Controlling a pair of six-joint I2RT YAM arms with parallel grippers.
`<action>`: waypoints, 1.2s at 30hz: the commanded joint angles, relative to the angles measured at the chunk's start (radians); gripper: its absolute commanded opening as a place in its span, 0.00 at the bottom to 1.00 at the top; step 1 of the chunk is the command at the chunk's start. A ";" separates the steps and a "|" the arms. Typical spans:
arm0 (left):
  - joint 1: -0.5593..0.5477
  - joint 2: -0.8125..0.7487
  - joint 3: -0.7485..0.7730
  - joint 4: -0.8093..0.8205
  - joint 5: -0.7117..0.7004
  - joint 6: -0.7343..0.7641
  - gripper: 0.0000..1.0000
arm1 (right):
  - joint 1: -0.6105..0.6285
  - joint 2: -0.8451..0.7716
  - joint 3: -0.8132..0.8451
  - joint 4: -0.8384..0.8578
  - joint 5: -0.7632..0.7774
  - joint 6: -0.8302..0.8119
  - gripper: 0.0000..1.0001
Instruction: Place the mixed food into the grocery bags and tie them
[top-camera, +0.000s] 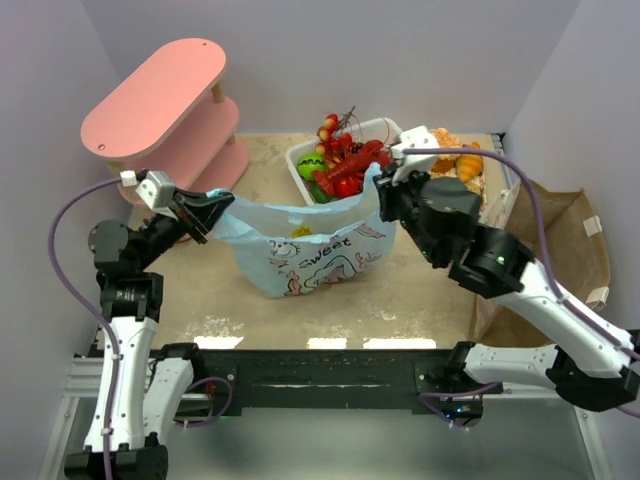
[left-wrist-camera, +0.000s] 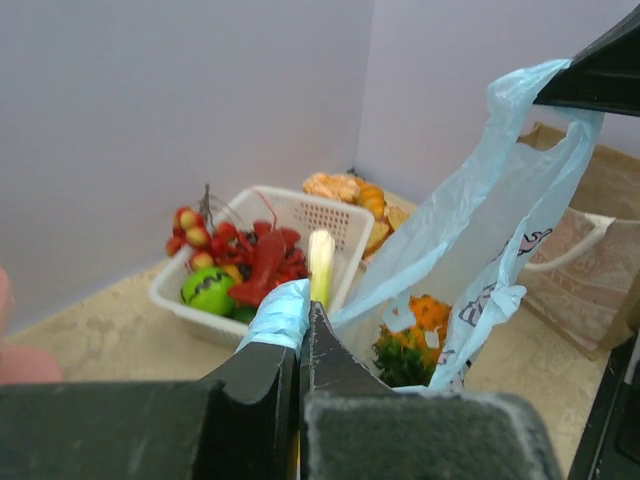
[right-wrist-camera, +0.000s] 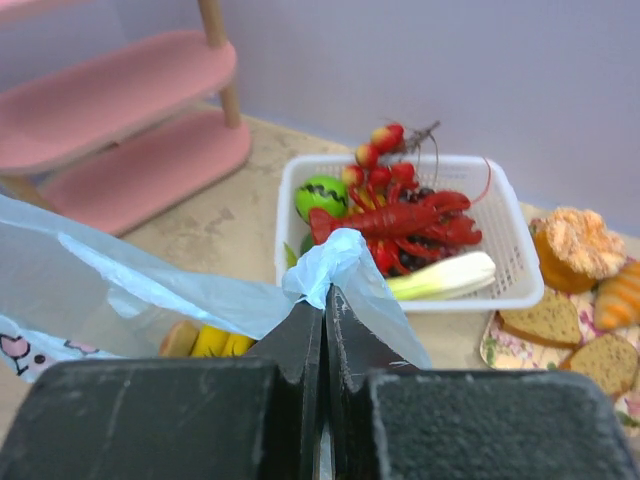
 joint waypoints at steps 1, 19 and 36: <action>-0.009 0.016 -0.141 0.092 0.034 -0.055 0.00 | -0.030 0.103 -0.087 0.004 0.053 0.048 0.00; -0.029 0.109 0.061 0.128 0.070 -0.075 0.00 | -0.053 0.085 0.140 0.033 -0.014 -0.148 0.00; -0.035 0.197 -0.060 0.157 0.110 -0.058 0.00 | -0.053 0.074 0.039 -0.036 -0.003 -0.053 0.04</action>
